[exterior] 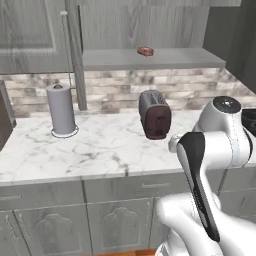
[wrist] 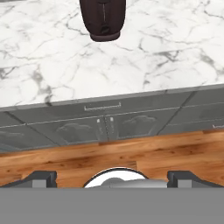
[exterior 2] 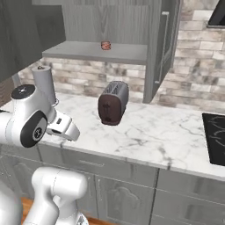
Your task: Locate and retrieve the bar soap and sponge from the cabinet. Place them next to the sink.
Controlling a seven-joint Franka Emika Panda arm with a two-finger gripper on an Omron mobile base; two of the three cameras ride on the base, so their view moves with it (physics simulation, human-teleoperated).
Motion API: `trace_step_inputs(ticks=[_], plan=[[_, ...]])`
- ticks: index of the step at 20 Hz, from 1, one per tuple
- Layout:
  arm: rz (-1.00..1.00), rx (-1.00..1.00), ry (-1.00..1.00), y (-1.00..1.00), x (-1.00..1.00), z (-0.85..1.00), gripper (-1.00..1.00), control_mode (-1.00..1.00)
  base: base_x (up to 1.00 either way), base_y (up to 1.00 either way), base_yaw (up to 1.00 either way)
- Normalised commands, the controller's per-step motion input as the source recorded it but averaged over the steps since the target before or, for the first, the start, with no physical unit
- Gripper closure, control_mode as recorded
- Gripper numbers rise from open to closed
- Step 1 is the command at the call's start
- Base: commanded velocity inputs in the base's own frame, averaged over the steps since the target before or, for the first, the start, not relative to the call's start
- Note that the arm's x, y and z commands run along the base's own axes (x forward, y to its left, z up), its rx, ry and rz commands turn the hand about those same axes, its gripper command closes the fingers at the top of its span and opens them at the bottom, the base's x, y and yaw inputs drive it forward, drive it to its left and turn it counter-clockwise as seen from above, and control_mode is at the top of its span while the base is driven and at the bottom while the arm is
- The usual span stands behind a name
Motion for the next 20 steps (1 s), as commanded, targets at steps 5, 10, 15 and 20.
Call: trace_step_inputs(ticks=[5, 10, 15, 20], plan=[[0.0, 0.0, 0.0, 0.0, 0.0, 0.0, -1.0, 1.0, 0.55, 0.15, -0.05], [0.0, 0.0, 0.0, 0.0, 0.0, 0.0, -1.0, 1.0, 0.52, 0.07, 0.0], [0.0, 0.0, 0.0, 0.0, 0.0, 0.0, -1.0, 1.0, 0.52, 0.04, 0.0], [0.0, 0.0, 0.0, 0.0, 0.0, 0.0, -1.0, 1.0, 0.67, 0.15, 0.0]])
